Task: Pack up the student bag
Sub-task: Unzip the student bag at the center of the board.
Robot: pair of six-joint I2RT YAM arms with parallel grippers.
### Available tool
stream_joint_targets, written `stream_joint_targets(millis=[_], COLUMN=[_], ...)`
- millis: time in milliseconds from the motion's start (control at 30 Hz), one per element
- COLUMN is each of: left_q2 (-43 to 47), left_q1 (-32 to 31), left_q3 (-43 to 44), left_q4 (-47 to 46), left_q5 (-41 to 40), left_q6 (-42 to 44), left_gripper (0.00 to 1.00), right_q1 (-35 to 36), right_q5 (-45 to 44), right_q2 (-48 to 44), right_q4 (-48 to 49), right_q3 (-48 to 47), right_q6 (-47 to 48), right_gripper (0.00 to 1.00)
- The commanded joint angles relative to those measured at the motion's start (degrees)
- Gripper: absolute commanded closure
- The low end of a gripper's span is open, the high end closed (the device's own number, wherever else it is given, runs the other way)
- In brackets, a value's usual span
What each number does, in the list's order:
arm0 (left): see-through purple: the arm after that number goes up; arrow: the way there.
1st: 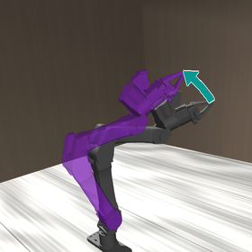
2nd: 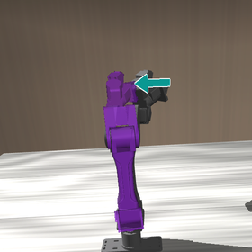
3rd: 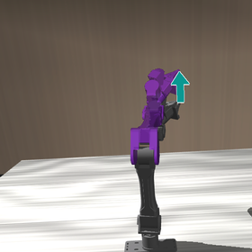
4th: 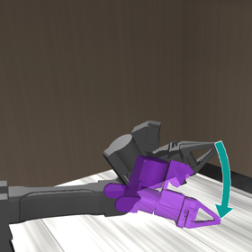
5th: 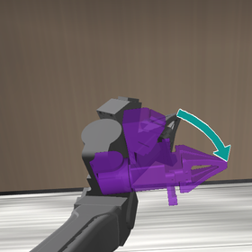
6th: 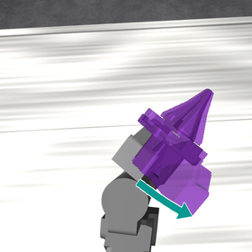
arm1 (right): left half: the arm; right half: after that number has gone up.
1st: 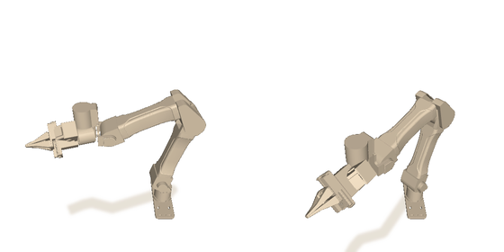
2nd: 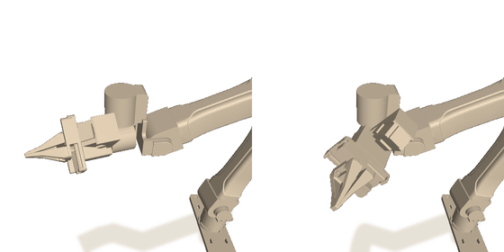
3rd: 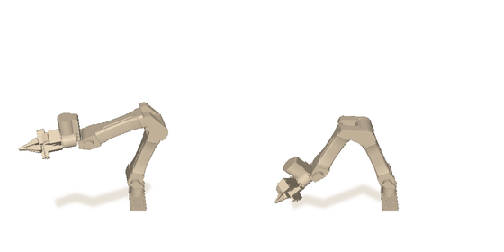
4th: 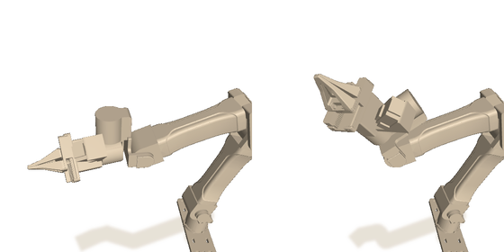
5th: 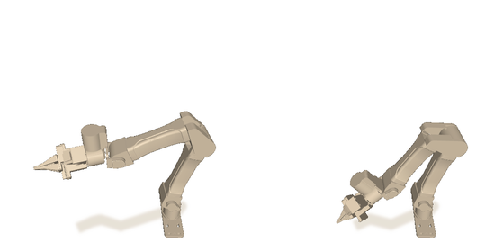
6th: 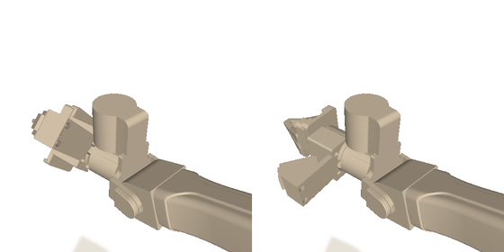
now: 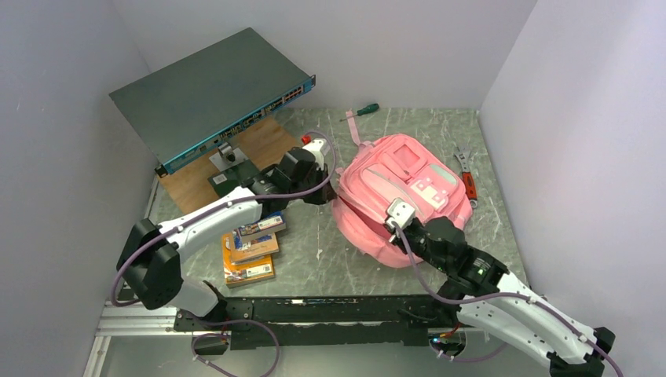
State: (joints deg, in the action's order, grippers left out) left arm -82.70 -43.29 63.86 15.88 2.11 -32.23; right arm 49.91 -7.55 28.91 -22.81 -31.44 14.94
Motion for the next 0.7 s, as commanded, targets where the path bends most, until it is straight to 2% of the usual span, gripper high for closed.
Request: stream_joint_targets(millis=[0, 200, 333, 433, 600, 667], left_q2=[1.73, 10.59, 10.67, 7.64, -4.83, -8.32], left_q1=[6.23, 6.51, 6.74, 8.20, 9.74, 9.71], left_q3=[-0.92, -5.22, -5.33, -3.91, 6.72, 7.74], left_q4=[-3.98, -10.50, -9.73, -9.55, -4.45, -7.31], left_q5=[-10.23, -2.85, -5.96, -8.72, -1.46, 2.61], left_q6=[7.05, 14.17, 18.52, 18.81, 14.67, 13.84], left_gripper=[1.00, 1.00, 1.00, 1.00, 1.00, 1.00], right_q1=[-0.08, -0.08, -0.08, -0.08, -0.08, -0.08], right_q5=[-4.25, -4.91, -2.79, -3.61, -2.48, -1.72], right_q2=[-7.72, -11.99, -16.28, -17.25, -15.32, -14.07], right_q4=[-3.91, -7.23, -4.65, -5.06, -4.01, -2.89], right_q3=[-5.34, -7.09, -6.38, -6.45, -6.74, -7.09], right_q6=[1.87, 3.75, 3.90, 3.80, 2.72, 2.45], right_gripper=[1.00, 1.00, 1.00, 1.00, 1.00, 1.00])
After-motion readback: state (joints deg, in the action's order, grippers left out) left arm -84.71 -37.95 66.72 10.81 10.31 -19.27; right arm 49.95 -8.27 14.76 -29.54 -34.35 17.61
